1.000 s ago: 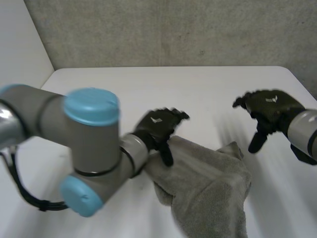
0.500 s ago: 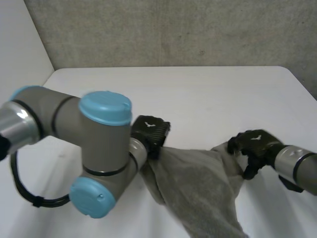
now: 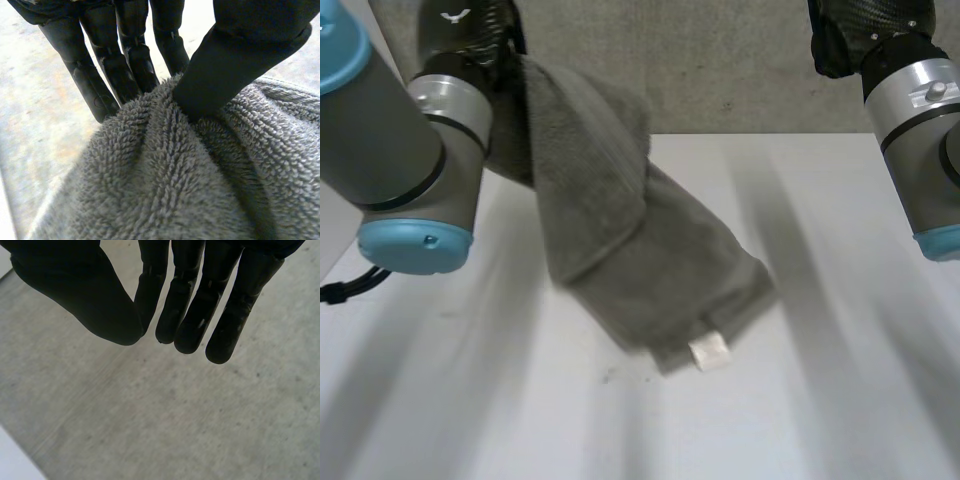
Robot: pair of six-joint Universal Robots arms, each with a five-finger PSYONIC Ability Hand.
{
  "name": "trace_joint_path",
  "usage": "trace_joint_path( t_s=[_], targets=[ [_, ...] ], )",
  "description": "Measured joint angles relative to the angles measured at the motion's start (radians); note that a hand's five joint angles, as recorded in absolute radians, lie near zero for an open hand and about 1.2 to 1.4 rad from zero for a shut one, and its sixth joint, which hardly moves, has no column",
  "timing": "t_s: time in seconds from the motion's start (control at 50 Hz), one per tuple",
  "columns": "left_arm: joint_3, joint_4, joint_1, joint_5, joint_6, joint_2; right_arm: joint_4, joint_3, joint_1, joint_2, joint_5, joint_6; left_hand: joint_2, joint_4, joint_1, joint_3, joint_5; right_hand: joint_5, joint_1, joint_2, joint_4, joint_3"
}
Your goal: Fold the towel.
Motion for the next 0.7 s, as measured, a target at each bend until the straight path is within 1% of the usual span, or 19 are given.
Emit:
trace_joint_path(
  t_s=[0.04, 0.06, 0.08, 0.1, 0.12, 0.14, 0.16, 0.18, 0.2, 0.22, 0.34, 0.46, 0.5, 0.54, 0.58, 0.6, 0.64, 0.7],
  targets=[
    [-0.057, 0.003, 0.016, -0.007, -0.013, 0.02, 0.056, 0.009, 0.002, 0.001, -0.014, -0.005, 0.0, 0.0, 0.0, 0.0, 0.003, 0.0, -0.001, 0.0, 0.0, 0.0],
    [-0.087, 0.003, 0.021, -0.007, -0.016, 0.027, 0.082, 0.013, 0.004, 0.005, -0.022, -0.008, 0.0, 0.0, 0.0, 0.0, 0.004, -0.045, -0.044, -0.062, -0.052, -0.065],
    [-0.133, 0.0, 0.028, -0.006, -0.019, 0.035, 0.125, 0.02, 0.008, 0.013, -0.036, -0.012, 0.0, 0.0, 0.0, 0.0, 0.004, -0.248, -0.257, -0.274, -0.276, -0.275],
    [-0.174, -0.004, 0.032, -0.004, -0.021, 0.039, 0.172, 0.028, 0.014, 0.026, -0.051, -0.017, 0.0, 0.0, 0.0, 0.0, 0.004, -0.287, -0.296, -0.337, -0.318, -0.317],
    [-0.203, -0.005, 0.036, -0.001, -0.022, 0.042, 0.2, 0.033, 0.018, 0.034, -0.06, -0.02, 0.0, 0.0, 0.0, 0.0, 0.004, -0.503, -0.461, -0.554, -0.54, -0.537],
    [-0.252, -0.007, 0.043, 0.002, -0.022, 0.047, 0.239, 0.039, 0.024, 0.046, -0.071, -0.024, 0.0, 0.0, 0.0, 0.0, 0.004, -0.568, -0.502, -0.598, -0.602, -0.598],
    [-0.296, -0.009, 0.049, 0.006, -0.022, 0.049, 0.289, 0.049, 0.033, 0.064, -0.085, -0.03, 0.0, 0.0, 0.0, 0.0, 0.006, -0.68, -0.567, -0.702, -0.71, -0.706],
    [-0.296, -0.009, 0.049, 0.006, -0.022, 0.049, 0.289, 0.049, 0.033, 0.064, -0.085, -0.03, 0.0, 0.0, 0.0, 0.0, 0.006, -0.68, -0.567, -0.702, -0.71, -0.706],
    [-0.392, -0.012, 0.064, 0.015, -0.021, 0.053, 0.35, 0.061, 0.044, 0.092, -0.102, -0.038, 0.0, 0.0, 0.0, 0.0, 0.004, -0.799, -0.649, -0.807, -0.825, -0.816],
    [-0.418, -0.012, 0.068, 0.017, -0.02, 0.055, 0.374, 0.068, 0.048, 0.107, -0.107, -0.04, 0.0, 0.0, 0.0, 0.0, 0.004, -0.852, -0.684, -0.841, -0.879, -0.867],
    [-0.558, -0.016, 0.09, 0.029, -0.018, 0.094, 0.423, 0.096, 0.061, 0.176, -0.114, -0.032, 0.0, 0.0, 0.0, 0.0, 0.004, -0.872, -0.689, -0.852, -0.893, -0.891],
    [-0.57, -0.022, 0.083, 0.052, -0.018, 0.218, 0.419, 0.1, 0.088, 0.212, -0.11, 0.044, 0.0, 0.0, 0.0, 0.0, 0.004, -0.872, -0.689, -0.852, -0.892, -0.891],
    [-0.544, -0.024, 0.077, 0.071, -0.018, 0.27, 0.419, 0.1, 0.098, 0.22, -0.109, 0.084, 0.0, 0.0, 0.0, 0.0, 0.004, -0.872, -0.689, -0.852, -0.892, -0.891],
    [-0.505, -0.027, 0.067, 0.093, -0.019, 0.323, 0.423, 0.099, 0.121, 0.235, -0.109, 0.17, 0.0, 0.0, 0.0, 0.0, 0.004, -0.872, -0.689, -0.852, -0.892, -0.891],
    [-0.465, -0.034, 0.057, 0.109, -0.019, 0.358, 0.425, 0.099, 0.137, 0.244, -0.11, 0.223, 0.0, 0.0, 0.0, 0.0, 0.004, -0.873, -0.689, -0.852, -0.893, -0.891],
    [-0.465, -0.034, 0.057, 0.109, -0.019, 0.358, 0.425, 0.099, 0.137, 0.244, -0.11, 0.223, 0.0, 0.0, 0.0, 0.0, 0.004, -0.873, -0.689, -0.852, -0.893, -0.891],
    [-0.364, -0.058, 0.03, 0.123, -0.022, 0.392, 0.425, 0.098, 0.171, 0.263, -0.113, 0.308, 0.0, 0.0, 0.0, 0.001, 0.004, -0.891, -0.716, -0.878, -0.893, -0.917],
    [-0.267, -0.087, 0.001, 0.128, -0.024, 0.404, 0.421, 0.094, 0.204, 0.283, -0.115, 0.375, 0.0, 0.0, 0.0, 0.001, 0.004, -0.907, -0.733, -0.907, -0.893, -0.941]
  ],
)
